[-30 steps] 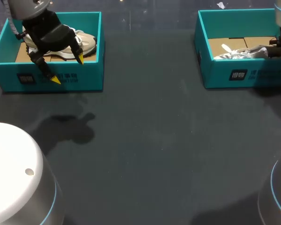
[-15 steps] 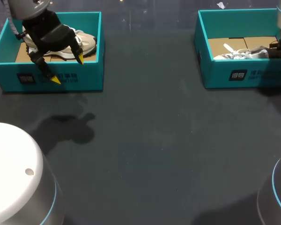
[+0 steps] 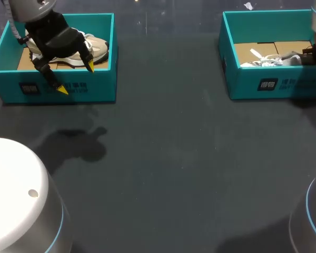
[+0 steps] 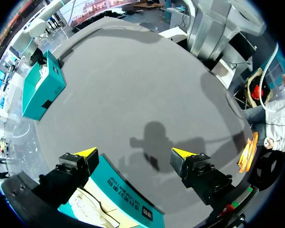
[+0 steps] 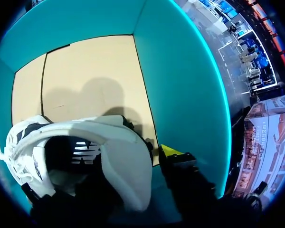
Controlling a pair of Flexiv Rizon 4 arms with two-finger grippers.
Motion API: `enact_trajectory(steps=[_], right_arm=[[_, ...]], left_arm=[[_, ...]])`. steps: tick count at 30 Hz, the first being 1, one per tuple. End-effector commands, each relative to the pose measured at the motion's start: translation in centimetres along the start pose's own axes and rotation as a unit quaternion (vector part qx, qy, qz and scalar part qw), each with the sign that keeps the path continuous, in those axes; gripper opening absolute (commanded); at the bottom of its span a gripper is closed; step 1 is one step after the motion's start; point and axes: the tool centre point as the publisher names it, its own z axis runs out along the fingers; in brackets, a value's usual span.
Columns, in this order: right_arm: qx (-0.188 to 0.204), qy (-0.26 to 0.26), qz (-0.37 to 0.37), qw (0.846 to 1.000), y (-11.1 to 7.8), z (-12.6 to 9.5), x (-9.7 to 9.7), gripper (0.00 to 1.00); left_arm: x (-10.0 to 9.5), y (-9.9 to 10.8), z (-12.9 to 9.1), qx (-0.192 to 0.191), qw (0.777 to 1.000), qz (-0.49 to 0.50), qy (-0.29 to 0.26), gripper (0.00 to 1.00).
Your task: Take the shoe out of the shoebox, open the shoe tongue, remove and reinsert the insole, then place the shoe into the shoebox
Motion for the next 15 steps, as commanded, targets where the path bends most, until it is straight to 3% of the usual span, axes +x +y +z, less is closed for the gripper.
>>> enact_trajectory(steps=[1,15], right_arm=[[-0.001,0.003,0.003,1.0,-0.2,-0.3,0.0,0.42],[0.0,0.023,0.007,1.0,0.0,-1.5,0.2,0.47]], left_arm=[[0.0,0.0,0.0,-0.001,1.0,0.0,0.001,1.0],[0.0,0.0,0.0,-0.001,1.0,0.0,0.001,1.0]])
